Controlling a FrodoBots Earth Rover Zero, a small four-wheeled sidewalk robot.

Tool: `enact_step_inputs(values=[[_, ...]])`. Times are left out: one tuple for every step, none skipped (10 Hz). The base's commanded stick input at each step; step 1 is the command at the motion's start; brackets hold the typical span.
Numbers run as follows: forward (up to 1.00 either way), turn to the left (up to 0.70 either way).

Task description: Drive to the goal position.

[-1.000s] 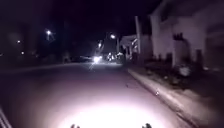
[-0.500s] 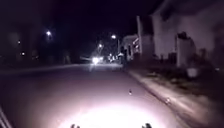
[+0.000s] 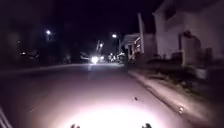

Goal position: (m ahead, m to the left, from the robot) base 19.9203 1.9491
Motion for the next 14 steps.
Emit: enact_step_inputs(values=[[0.7,0.0],[0.7,0.0],[0.7,0.0],[0.7,0.0],[0.7,0.0],[0.7,0.0],[0.7,0.0],[0.7,0.0],[0.7,0.0],[0.7,0.0],[0.7,0.0],[0.7,0.0],[0.7,0.0],[0.7,0.0]])
